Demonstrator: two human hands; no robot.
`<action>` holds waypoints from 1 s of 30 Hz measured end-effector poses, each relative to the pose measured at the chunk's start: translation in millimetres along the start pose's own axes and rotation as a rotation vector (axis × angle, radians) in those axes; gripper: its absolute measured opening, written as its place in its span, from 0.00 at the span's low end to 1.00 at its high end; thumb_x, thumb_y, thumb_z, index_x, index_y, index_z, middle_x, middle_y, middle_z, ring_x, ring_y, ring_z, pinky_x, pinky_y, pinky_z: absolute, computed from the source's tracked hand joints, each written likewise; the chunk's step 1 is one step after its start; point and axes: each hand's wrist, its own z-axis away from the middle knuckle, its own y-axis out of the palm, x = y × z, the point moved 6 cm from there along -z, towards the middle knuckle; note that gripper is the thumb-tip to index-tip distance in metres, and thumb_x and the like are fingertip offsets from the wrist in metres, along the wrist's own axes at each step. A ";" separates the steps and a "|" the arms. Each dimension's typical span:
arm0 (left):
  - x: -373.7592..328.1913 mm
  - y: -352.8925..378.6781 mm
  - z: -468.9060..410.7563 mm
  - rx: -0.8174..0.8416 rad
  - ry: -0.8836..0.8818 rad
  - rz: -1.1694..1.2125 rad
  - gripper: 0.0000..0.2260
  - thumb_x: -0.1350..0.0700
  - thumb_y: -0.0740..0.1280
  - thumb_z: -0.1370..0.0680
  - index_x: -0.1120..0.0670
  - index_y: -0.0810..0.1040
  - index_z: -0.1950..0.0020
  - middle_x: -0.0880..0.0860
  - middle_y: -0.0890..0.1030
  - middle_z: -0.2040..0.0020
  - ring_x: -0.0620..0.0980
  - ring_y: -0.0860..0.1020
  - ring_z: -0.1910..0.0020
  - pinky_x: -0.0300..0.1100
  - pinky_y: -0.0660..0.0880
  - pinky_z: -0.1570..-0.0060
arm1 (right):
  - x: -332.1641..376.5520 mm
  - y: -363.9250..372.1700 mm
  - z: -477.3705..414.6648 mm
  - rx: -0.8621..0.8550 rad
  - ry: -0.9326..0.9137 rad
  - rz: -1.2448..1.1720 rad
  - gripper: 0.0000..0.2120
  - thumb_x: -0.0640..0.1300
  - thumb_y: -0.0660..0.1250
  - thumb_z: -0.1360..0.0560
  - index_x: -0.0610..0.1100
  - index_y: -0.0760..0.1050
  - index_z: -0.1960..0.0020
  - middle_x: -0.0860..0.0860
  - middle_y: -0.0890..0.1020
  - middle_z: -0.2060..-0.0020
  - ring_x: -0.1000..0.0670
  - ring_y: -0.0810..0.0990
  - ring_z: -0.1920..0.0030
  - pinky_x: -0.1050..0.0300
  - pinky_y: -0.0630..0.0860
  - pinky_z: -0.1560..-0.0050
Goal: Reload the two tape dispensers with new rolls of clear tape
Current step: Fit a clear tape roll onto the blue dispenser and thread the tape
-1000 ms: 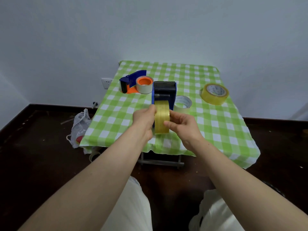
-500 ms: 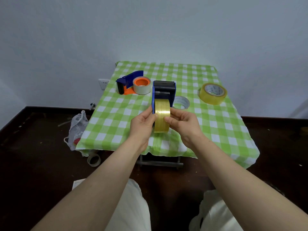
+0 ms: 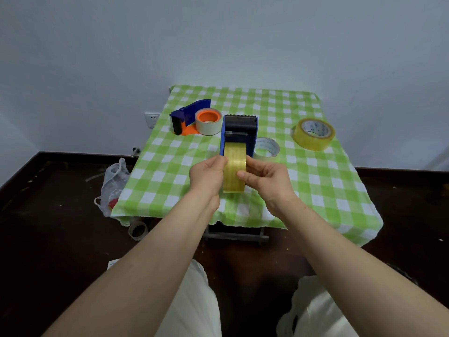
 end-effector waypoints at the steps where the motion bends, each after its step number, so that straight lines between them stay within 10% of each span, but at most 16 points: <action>1: -0.3 0.1 0.0 -0.011 -0.009 -0.008 0.15 0.58 0.69 0.27 0.62 0.80 0.43 0.61 0.82 0.45 0.61 0.79 0.43 0.58 0.74 0.39 | -0.2 0.3 0.2 -0.003 -0.004 0.007 0.18 0.26 0.66 0.29 0.32 0.74 0.39 0.48 0.82 0.55 0.62 0.83 0.61 0.66 0.80 0.56; 7: -5.0 -3.2 4.7 -0.052 -0.070 -0.036 0.09 0.58 0.67 0.26 0.58 0.75 0.65 0.56 0.76 0.64 0.55 0.75 0.60 0.47 0.75 0.57 | -2.3 8.6 4.1 0.015 -0.007 0.049 0.21 0.26 0.67 0.30 0.32 0.73 0.37 0.44 0.81 0.48 0.55 0.82 0.52 0.67 0.79 0.54; 18: -3.6 -4.5 7.1 -0.075 -0.216 -0.092 0.19 0.50 0.65 0.28 0.59 0.75 0.41 0.57 0.80 0.47 0.59 0.79 0.48 0.52 0.77 0.49 | -11.5 13.2 16.0 0.040 -0.006 0.084 0.22 0.25 0.68 0.32 0.33 0.74 0.38 0.44 0.82 0.49 0.60 0.83 0.56 0.64 0.80 0.50; 30: -9.4 15.5 19.3 0.073 -0.095 -0.050 0.09 0.65 0.59 0.26 0.60 0.71 0.66 0.57 0.71 0.67 0.56 0.72 0.63 0.52 0.72 0.57 | -2.2 -0.4 4.3 -0.064 0.033 0.052 0.08 0.38 0.67 0.25 0.49 0.81 0.59 0.53 0.85 0.66 0.55 0.83 0.64 0.59 0.80 0.56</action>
